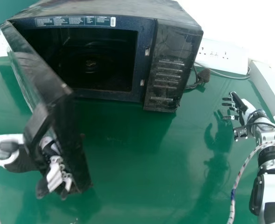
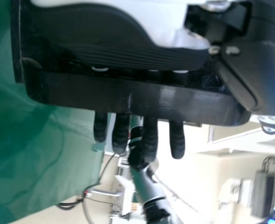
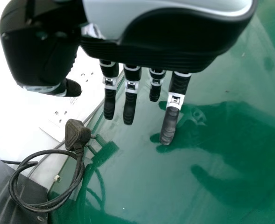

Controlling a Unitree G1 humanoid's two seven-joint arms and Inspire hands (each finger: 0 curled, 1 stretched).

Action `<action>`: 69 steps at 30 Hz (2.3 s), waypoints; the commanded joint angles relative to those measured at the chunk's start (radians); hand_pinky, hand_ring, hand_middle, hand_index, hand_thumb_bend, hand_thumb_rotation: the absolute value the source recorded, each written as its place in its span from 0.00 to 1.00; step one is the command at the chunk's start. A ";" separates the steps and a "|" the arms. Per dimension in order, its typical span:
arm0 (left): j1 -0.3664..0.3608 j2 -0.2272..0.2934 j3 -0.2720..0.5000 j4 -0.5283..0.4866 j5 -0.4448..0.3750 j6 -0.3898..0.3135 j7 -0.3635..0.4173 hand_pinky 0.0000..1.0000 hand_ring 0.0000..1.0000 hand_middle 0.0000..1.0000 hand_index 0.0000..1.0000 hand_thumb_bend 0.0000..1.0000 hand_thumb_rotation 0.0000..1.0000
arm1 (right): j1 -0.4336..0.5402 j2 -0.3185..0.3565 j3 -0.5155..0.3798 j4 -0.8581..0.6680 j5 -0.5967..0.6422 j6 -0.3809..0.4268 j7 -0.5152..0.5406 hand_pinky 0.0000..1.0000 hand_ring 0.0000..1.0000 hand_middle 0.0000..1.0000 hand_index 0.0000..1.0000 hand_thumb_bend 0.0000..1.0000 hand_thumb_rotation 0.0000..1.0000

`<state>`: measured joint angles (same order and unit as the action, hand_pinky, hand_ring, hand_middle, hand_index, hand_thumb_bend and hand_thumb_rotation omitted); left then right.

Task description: Open the door of oven

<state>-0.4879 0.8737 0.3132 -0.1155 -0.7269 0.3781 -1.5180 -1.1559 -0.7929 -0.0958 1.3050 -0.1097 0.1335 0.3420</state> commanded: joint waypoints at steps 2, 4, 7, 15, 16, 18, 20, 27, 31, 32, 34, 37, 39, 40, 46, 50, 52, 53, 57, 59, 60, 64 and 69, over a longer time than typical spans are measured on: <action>-0.074 0.030 0.221 0.130 0.027 -0.201 0.110 0.17 0.23 0.32 0.40 0.79 0.58 | 0.087 0.000 0.032 0.046 -0.044 0.057 0.018 0.55 0.74 0.80 0.83 0.42 0.41; -0.063 0.062 0.244 0.149 0.035 -0.226 0.098 0.19 0.25 0.34 0.42 0.84 0.66 | 0.087 -0.001 0.032 0.047 -0.041 0.061 0.018 0.56 0.74 0.81 0.84 0.42 0.45; -0.065 0.101 0.269 0.169 0.028 -0.233 0.080 0.18 0.25 0.35 0.44 0.87 0.57 | 0.086 -0.001 0.021 0.047 -0.030 0.064 0.004 0.56 0.74 0.82 0.84 0.42 0.43; -0.050 0.227 0.310 0.283 -0.020 -0.067 0.070 0.16 0.24 0.33 0.44 1.00 0.38 | 0.090 -0.008 0.025 0.047 -0.033 0.061 0.004 0.53 0.71 0.79 0.80 0.44 0.41; -0.025 0.217 0.352 0.264 -0.001 -0.088 0.123 0.16 0.23 0.31 0.43 1.00 0.37 | 0.091 -0.010 0.029 0.047 -0.036 0.059 0.016 0.54 0.71 0.79 0.81 0.43 0.41; 0.015 0.212 0.440 0.246 0.003 -0.084 0.197 0.10 0.14 0.21 0.37 1.00 0.45 | 0.092 -0.013 0.036 0.047 -0.040 0.056 0.027 0.58 0.73 0.81 0.82 0.43 0.42; 0.023 0.251 0.489 0.294 0.002 -0.075 0.194 0.04 0.08 0.14 0.34 1.00 0.48 | 0.093 -0.013 0.029 0.049 -0.032 0.060 0.022 0.58 0.73 0.80 0.82 0.43 0.41; 0.006 0.346 0.611 0.567 -0.051 -0.128 0.182 0.01 0.05 0.12 0.32 1.00 0.42 | 0.092 -0.015 0.045 0.048 -0.046 0.047 0.035 0.55 0.72 0.80 0.80 0.41 0.45; -0.006 0.382 0.646 0.717 -0.092 -0.204 0.171 0.04 0.09 0.15 0.30 1.00 0.50 | 0.089 -0.012 0.040 0.048 -0.036 0.056 0.017 0.56 0.72 0.81 0.82 0.41 0.45; -0.008 0.390 0.644 0.734 -0.092 -0.223 0.179 0.04 0.08 0.15 0.29 1.00 0.50 | 0.088 -0.011 0.038 0.048 -0.035 0.056 0.012 0.53 0.70 0.80 0.81 0.41 0.41; -0.014 0.406 0.637 0.769 -0.094 -0.257 0.188 0.02 0.06 0.13 0.25 1.00 0.52 | 0.089 -0.009 0.033 0.049 -0.031 0.059 0.010 0.51 0.68 0.78 0.80 0.41 0.40; -0.028 0.442 0.624 0.846 -0.104 -0.284 0.164 0.00 0.03 0.10 0.23 1.00 0.54 | 0.090 -0.010 0.019 0.051 -0.026 0.063 0.014 0.53 0.69 0.78 0.82 0.41 0.36; -0.038 0.461 0.621 0.892 -0.107 -0.290 0.150 0.00 0.03 0.10 0.25 0.99 0.52 | 0.091 -0.013 0.024 0.050 -0.032 0.059 0.022 0.53 0.70 0.78 0.81 0.39 0.40; -0.045 0.469 0.620 0.914 -0.105 -0.292 0.147 0.00 0.03 0.10 0.23 0.98 0.51 | 0.091 -0.014 0.026 0.050 -0.036 0.057 0.022 0.53 0.71 0.78 0.81 0.39 0.41; -0.116 0.453 0.659 1.046 -0.071 -0.364 0.271 0.00 0.01 0.06 0.11 1.00 0.58 | 0.091 -0.011 0.007 0.049 -0.024 0.069 0.003 0.53 0.68 0.78 0.83 0.42 0.37; -0.171 0.462 0.668 1.159 -0.067 -0.361 0.271 0.00 0.02 0.06 0.12 0.95 0.60 | 0.094 -0.010 0.009 0.046 -0.032 0.056 0.004 0.50 0.67 0.76 0.81 0.39 0.34; -0.183 0.458 0.670 1.175 -0.049 -0.381 0.350 0.00 0.04 0.09 0.15 0.96 0.60 | 0.093 -0.009 0.015 0.045 -0.040 0.060 0.000 0.49 0.68 0.76 0.81 0.40 0.35; -0.189 0.451 0.671 1.174 -0.038 -0.399 0.398 0.01 0.05 0.10 0.15 0.96 0.61 | 0.092 -0.009 0.017 0.046 -0.043 0.064 0.003 0.48 0.67 0.76 0.80 0.41 0.37; -0.212 0.404 0.682 1.138 -0.003 -0.484 0.602 0.05 0.10 0.17 0.24 0.92 0.67 | 0.100 -0.011 -0.002 0.047 -0.031 0.052 0.006 0.50 0.68 0.77 0.82 0.40 0.33; -0.222 0.375 0.688 1.104 0.001 -0.504 0.678 0.16 0.24 0.30 0.36 0.88 0.72 | 0.103 -0.011 0.001 0.046 -0.035 0.044 0.004 0.52 0.68 0.76 0.79 0.40 0.38; -0.226 0.359 0.689 1.082 0.004 -0.516 0.707 0.21 0.31 0.37 0.42 0.85 0.75 | 0.104 -0.011 0.002 0.046 -0.036 0.040 0.001 0.53 0.68 0.76 0.77 0.41 0.36; -0.213 0.282 0.685 0.932 0.032 -0.537 0.921 0.36 0.57 0.65 0.68 0.84 0.88 | 0.106 -0.010 -0.008 0.048 -0.033 0.039 0.003 0.51 0.66 0.75 0.77 0.43 0.33; -0.195 0.234 0.685 0.808 0.045 -0.514 1.084 0.68 0.80 0.86 0.91 0.85 0.95 | 0.107 -0.008 -0.022 0.050 -0.030 0.040 0.020 0.55 0.68 0.78 0.81 0.42 0.33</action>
<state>-0.6946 1.1194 0.9859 0.7317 -0.6860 -0.1383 -0.4792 -1.1025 -0.8288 -0.1188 1.3180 -0.1357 0.1424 0.3350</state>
